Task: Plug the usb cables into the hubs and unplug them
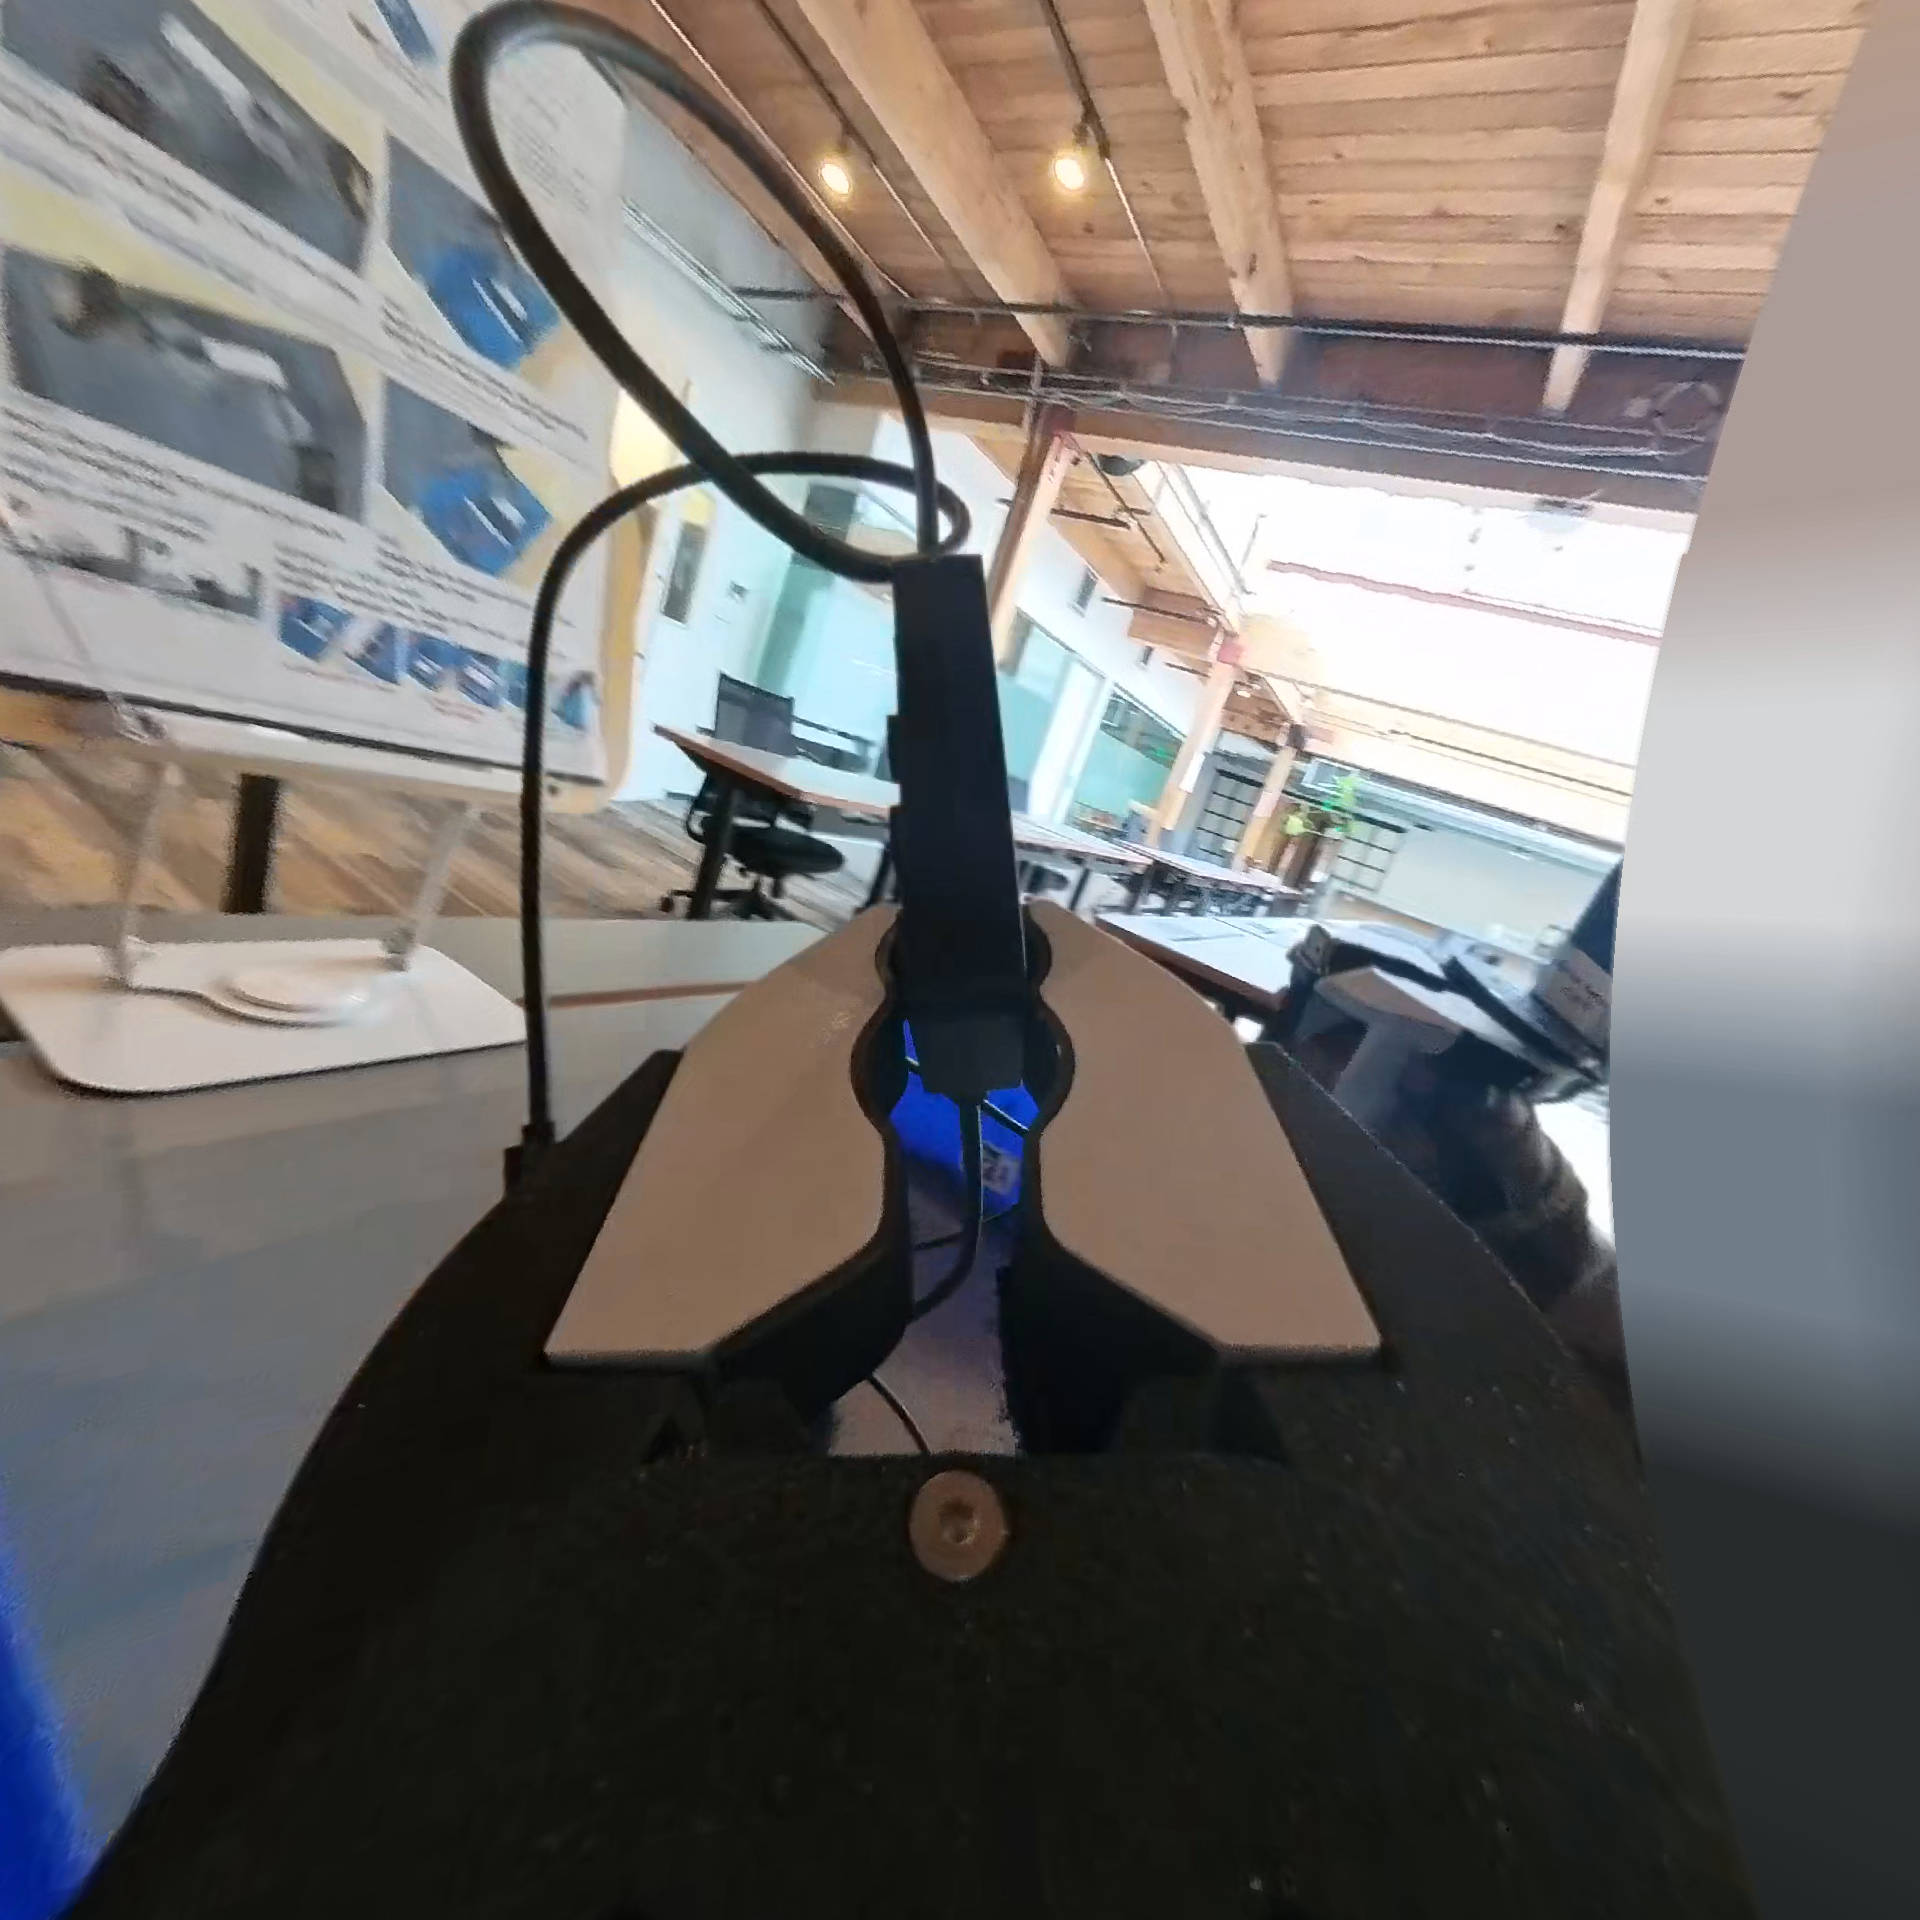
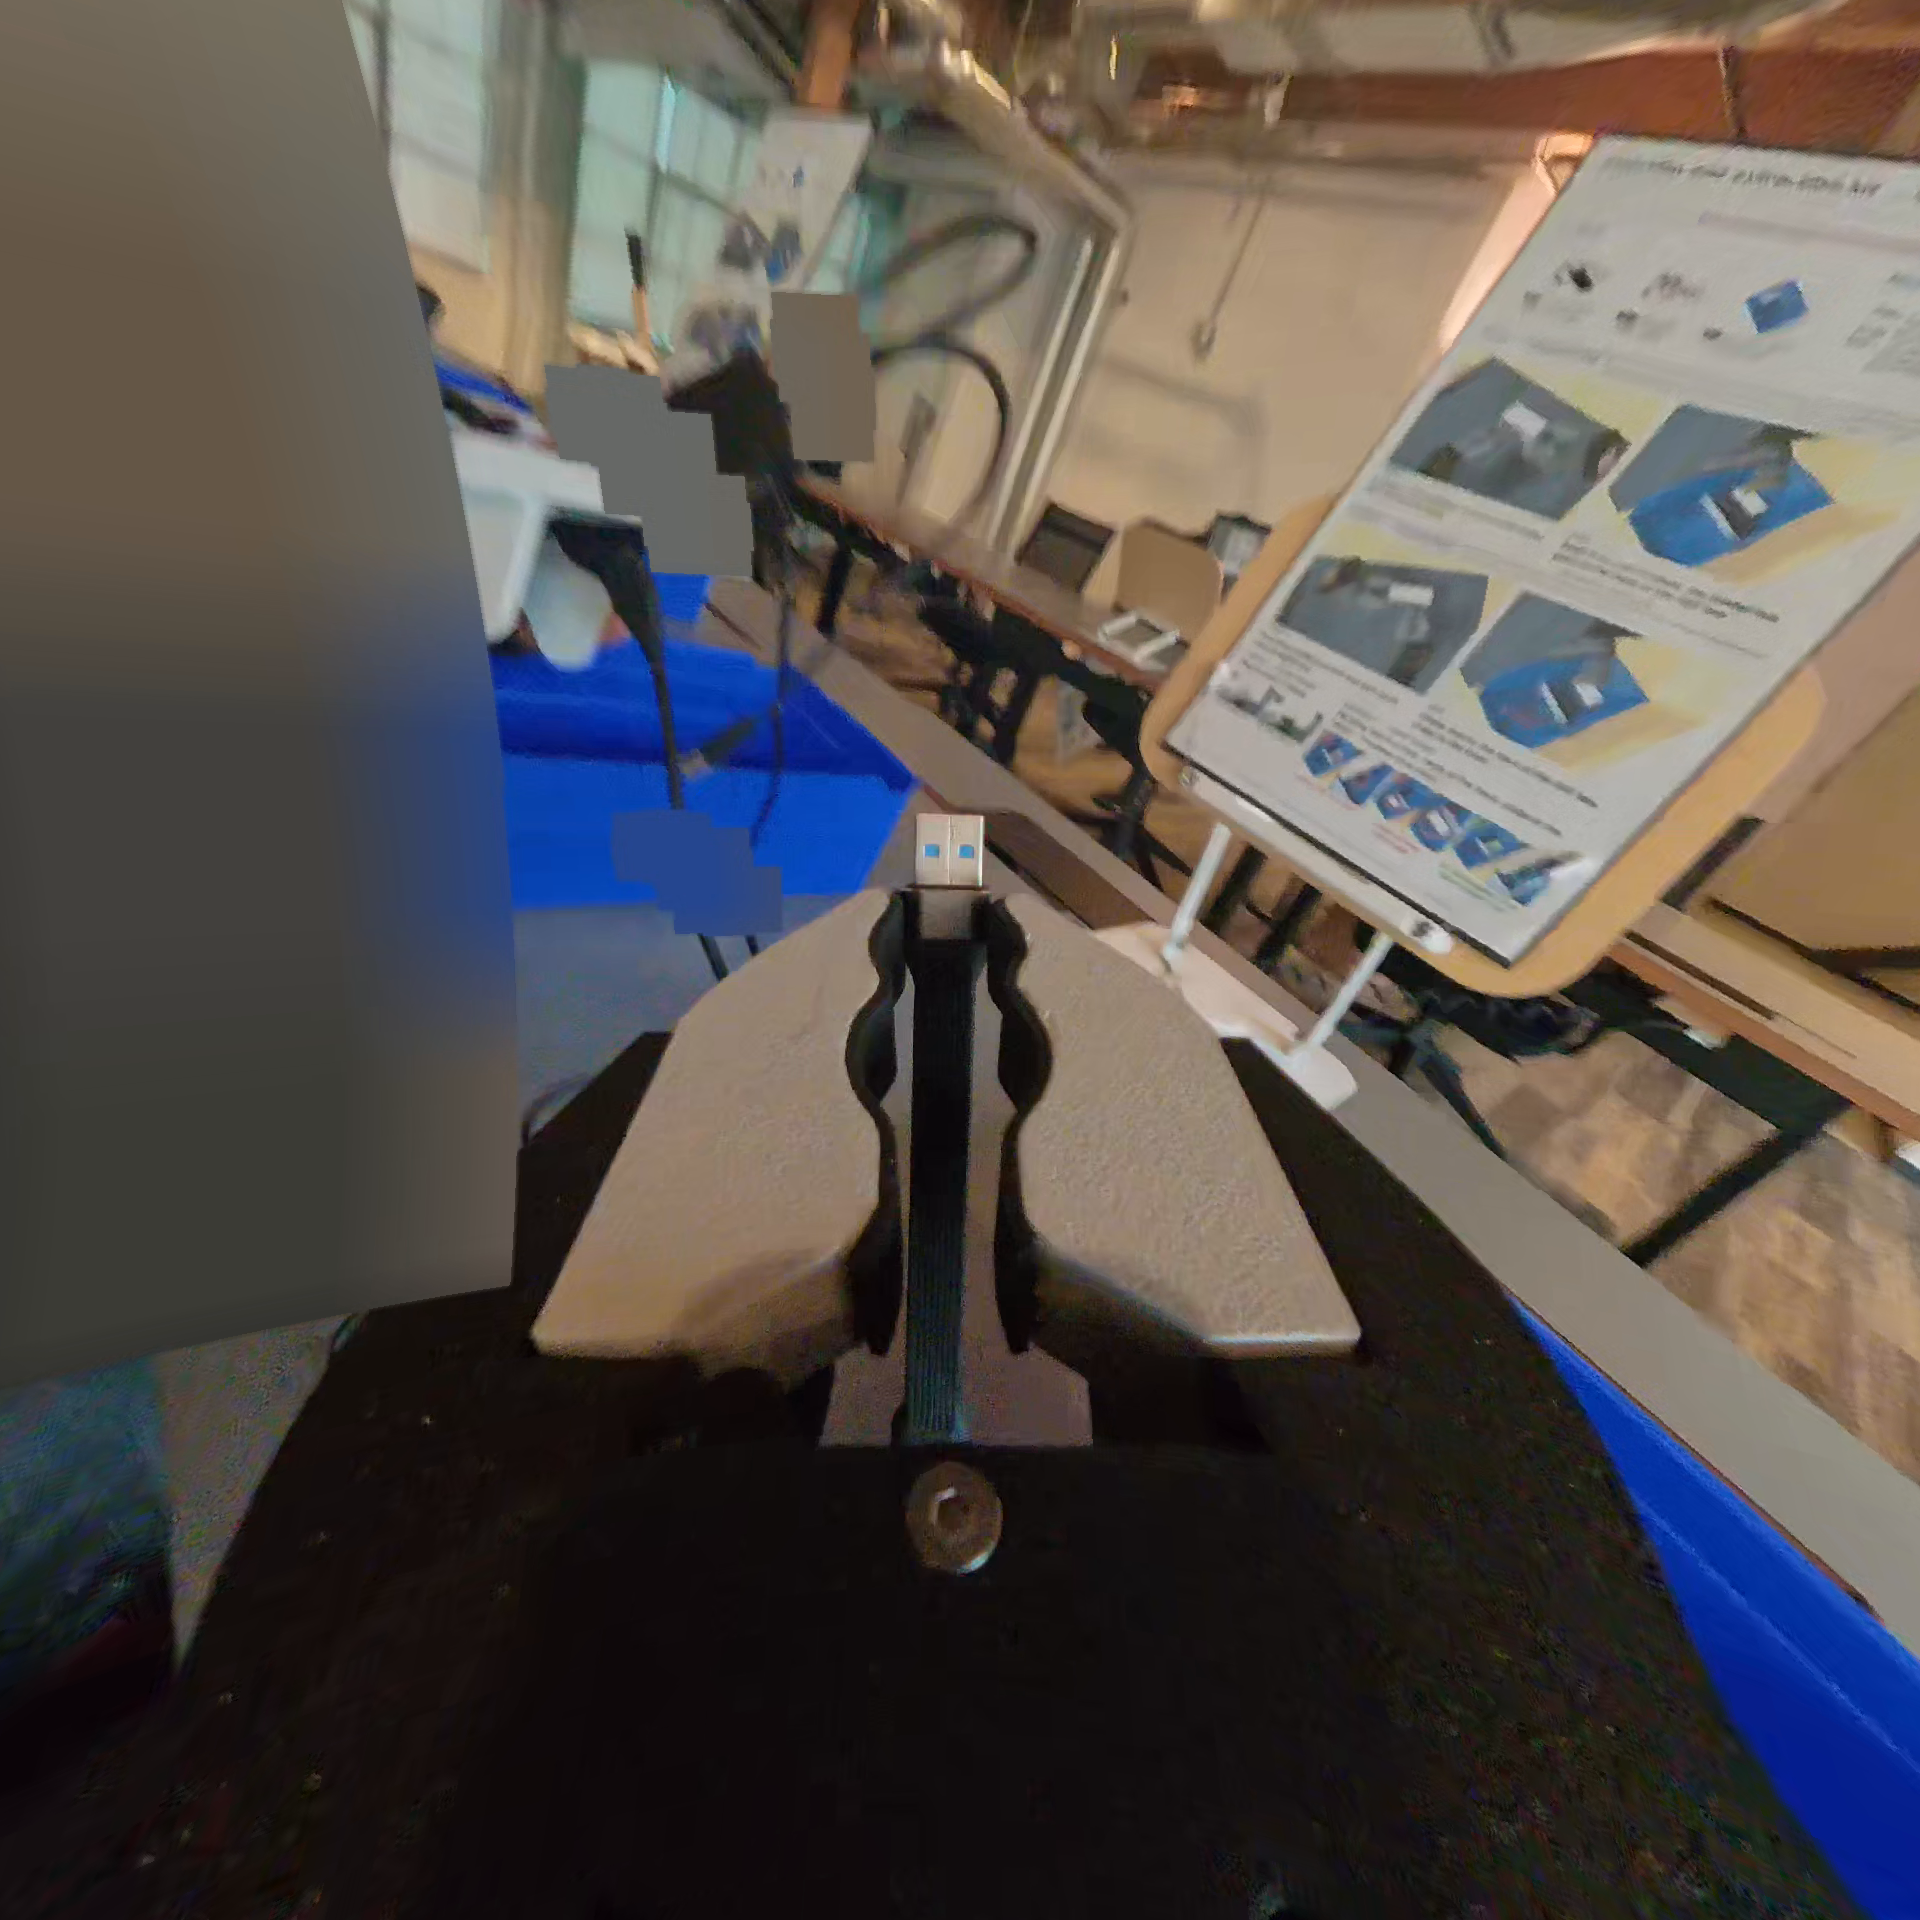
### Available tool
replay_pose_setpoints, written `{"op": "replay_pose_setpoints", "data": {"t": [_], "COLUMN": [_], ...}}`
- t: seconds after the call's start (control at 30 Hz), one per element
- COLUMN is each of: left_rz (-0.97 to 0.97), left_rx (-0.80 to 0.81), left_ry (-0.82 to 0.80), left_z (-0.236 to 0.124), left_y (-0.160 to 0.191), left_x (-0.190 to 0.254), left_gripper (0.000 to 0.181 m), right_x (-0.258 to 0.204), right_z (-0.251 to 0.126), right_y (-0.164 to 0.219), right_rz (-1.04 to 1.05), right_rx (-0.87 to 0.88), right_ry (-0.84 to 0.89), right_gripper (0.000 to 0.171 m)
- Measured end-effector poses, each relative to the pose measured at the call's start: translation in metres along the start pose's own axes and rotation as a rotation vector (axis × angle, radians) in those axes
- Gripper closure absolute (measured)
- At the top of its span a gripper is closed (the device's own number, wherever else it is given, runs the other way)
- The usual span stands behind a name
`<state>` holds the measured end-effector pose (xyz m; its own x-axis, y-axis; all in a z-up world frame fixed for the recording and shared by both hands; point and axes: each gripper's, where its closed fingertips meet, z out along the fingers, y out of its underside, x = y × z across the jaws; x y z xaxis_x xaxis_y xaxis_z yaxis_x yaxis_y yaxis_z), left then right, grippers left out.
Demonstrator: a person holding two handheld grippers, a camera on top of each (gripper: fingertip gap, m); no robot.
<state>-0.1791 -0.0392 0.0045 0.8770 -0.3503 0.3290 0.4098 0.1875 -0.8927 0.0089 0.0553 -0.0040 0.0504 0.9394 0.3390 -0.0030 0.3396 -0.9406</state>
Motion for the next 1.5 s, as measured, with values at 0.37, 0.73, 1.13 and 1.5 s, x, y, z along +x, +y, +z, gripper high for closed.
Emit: {"op": "replay_pose_setpoints", "data": {"t": [0.37, 0.73, 1.13, 1.5], "left_rz": [0.09, 0.138, 0.175, 0.284], "left_rx": [0.052, 0.014, 0.043, 0.115], "left_ry": [-0.079, -0.09, -0.137, -0.069], "left_z": [-0.024, -0.019, -0.026, -0.009], "left_y": [-0.028, -0.021, -0.031, -0.133], "left_x": [-0.01, -0.009, -0.014, 0.021], "left_gripper": [0.163, 0.164, 0.164, 0.164], "right_x": [0.1, 0.109, 0.124, 0.131], "right_z": [-0.06, -0.085, -0.092, -0.103], "right_y": [0.058, 0.21, 0.222, 0.177], "right_rz": [-0.032, 0.275, 0.257, 0.205], "right_rx": [-0.227, -0.776, -0.824, -0.711], "right_ry": [0.3, 0.211, 0.309, 0.37], "right_gripper": [0.157, 0.156, 0.112, 0.116]}}
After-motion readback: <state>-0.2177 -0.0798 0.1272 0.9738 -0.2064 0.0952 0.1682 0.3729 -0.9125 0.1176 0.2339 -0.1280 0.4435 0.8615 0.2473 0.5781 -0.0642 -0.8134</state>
